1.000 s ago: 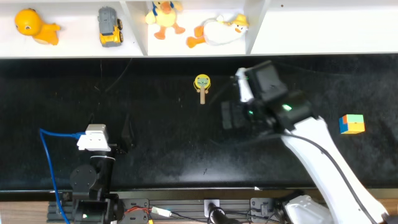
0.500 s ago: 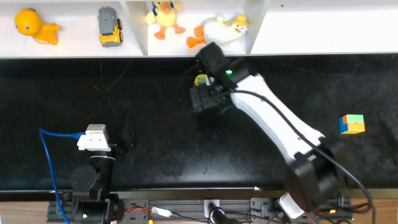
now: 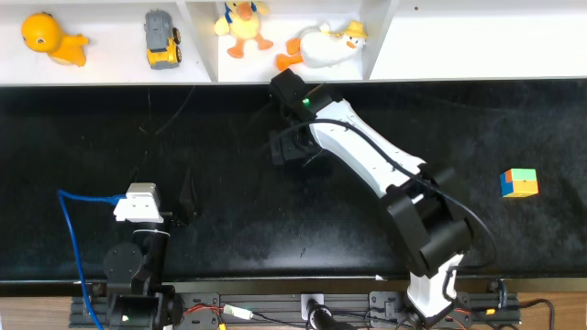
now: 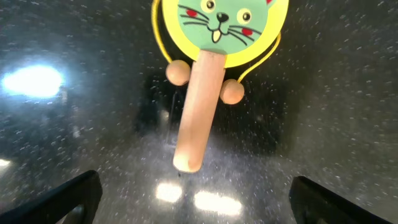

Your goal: Store Toys

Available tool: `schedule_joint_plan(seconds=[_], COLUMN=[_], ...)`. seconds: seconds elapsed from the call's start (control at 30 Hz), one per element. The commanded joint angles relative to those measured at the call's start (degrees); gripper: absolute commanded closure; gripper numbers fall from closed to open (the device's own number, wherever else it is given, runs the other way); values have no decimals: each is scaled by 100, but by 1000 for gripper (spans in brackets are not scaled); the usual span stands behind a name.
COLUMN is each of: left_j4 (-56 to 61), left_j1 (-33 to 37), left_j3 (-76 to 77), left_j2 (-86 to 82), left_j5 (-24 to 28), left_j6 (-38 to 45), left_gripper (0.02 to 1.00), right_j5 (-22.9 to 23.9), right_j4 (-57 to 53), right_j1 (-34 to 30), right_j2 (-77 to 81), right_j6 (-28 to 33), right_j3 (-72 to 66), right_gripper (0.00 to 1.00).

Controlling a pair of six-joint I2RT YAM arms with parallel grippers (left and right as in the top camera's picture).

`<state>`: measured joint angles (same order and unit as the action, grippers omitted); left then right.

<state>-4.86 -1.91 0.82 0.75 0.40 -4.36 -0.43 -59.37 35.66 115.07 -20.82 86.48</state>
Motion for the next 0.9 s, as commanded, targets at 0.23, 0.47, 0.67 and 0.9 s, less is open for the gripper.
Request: schedule_joint_plan(seconds=[0.23, 0.47, 0.67, 0.9], left_j4=[17, 17, 17, 17], left_j1=[-46, -46, -46, -46], left_j3=[-37, -37, -37, -37], left_j2=[-59, -59, -59, -59], left_j5=[33, 33, 33, 33], left_j6=[-44, -44, -44, -44], left_gripper=[20, 20, 20, 20], right_j5=[-11, -15, 9, 7], right_j4=[138, 133, 175, 289], right_j1=[44, 44, 42, 42], right_j2=[382, 566, 605, 605], right_j6=[-208, -396, -426, -426], right_j3=[170, 170, 170, 170], right_gripper=[91, 334, 520, 665])
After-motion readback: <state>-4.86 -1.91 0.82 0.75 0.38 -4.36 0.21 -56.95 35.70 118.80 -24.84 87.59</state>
